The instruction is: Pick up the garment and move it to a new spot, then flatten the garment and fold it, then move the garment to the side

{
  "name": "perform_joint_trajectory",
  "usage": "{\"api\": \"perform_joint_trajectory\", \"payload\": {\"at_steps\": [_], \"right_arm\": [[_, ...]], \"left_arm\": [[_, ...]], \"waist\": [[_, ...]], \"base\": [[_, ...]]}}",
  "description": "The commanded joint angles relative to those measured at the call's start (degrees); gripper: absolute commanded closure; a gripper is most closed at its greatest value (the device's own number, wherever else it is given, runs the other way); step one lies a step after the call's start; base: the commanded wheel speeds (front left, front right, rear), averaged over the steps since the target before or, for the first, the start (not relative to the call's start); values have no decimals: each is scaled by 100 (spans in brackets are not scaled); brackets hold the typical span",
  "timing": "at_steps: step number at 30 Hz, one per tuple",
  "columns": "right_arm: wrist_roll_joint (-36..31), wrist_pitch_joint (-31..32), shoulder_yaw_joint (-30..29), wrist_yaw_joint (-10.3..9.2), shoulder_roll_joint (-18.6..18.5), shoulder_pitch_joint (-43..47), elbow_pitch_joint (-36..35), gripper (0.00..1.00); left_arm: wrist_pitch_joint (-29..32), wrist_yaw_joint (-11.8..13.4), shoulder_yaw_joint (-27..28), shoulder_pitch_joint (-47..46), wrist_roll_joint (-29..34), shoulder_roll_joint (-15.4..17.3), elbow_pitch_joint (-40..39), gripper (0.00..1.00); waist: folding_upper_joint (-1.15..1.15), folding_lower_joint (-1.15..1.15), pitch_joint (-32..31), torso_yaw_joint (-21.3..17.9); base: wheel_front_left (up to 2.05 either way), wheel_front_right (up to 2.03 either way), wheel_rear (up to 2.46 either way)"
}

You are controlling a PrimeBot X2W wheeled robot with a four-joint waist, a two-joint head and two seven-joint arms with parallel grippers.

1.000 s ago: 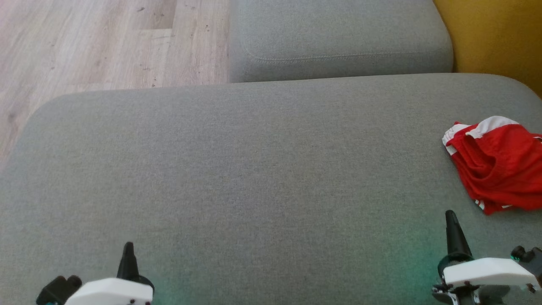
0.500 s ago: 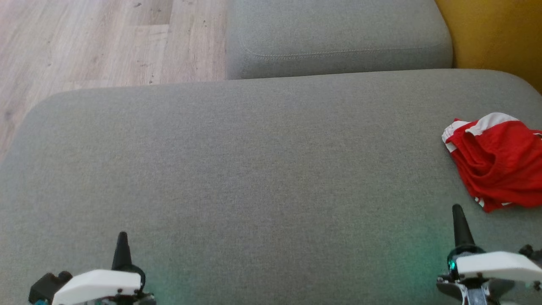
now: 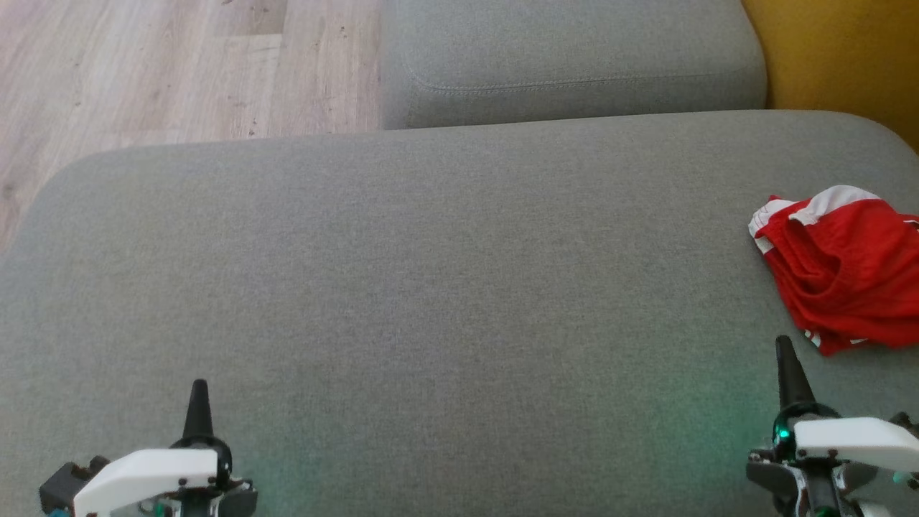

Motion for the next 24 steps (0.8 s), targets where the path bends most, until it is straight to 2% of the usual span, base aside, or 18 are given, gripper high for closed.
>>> {"api": "perform_joint_trajectory", "payload": {"at_steps": [1,24], "right_arm": [[191,55,44,31,-134,-397,-179,100],[1756,325,-156,39,-131,-723,-135,100]], "left_arm": [[53,-79,248,-334,-112,-14,-167,100],[435,-532,922,-576,-1147,-296,-147,100]], "waist": [[0,0,7,-3],[0,0,120,-50]], "base": [[0,0,0],[0,0,0]]}}
